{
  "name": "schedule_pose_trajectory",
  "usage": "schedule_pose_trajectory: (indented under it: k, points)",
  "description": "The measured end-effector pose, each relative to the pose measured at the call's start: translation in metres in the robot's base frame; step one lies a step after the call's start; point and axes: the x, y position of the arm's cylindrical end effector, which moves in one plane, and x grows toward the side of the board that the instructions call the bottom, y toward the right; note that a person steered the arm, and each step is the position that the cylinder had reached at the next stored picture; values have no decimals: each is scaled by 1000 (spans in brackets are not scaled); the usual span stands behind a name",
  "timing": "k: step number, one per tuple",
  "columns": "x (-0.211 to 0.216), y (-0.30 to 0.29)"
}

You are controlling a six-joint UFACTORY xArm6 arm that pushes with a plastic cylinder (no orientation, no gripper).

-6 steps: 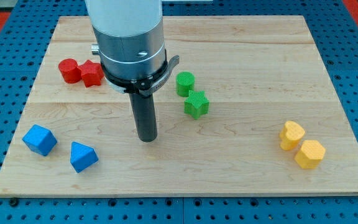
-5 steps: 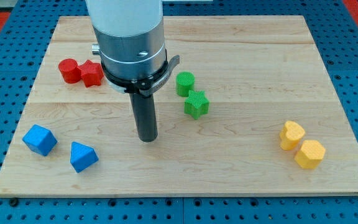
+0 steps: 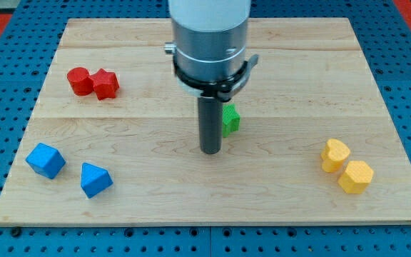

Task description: Push the green star into the green circle

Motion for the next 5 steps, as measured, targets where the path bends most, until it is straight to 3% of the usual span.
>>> schedule_pose_trajectory:
  k: [3,5]
  points:
    - [-2,21]
    - [-28,41]
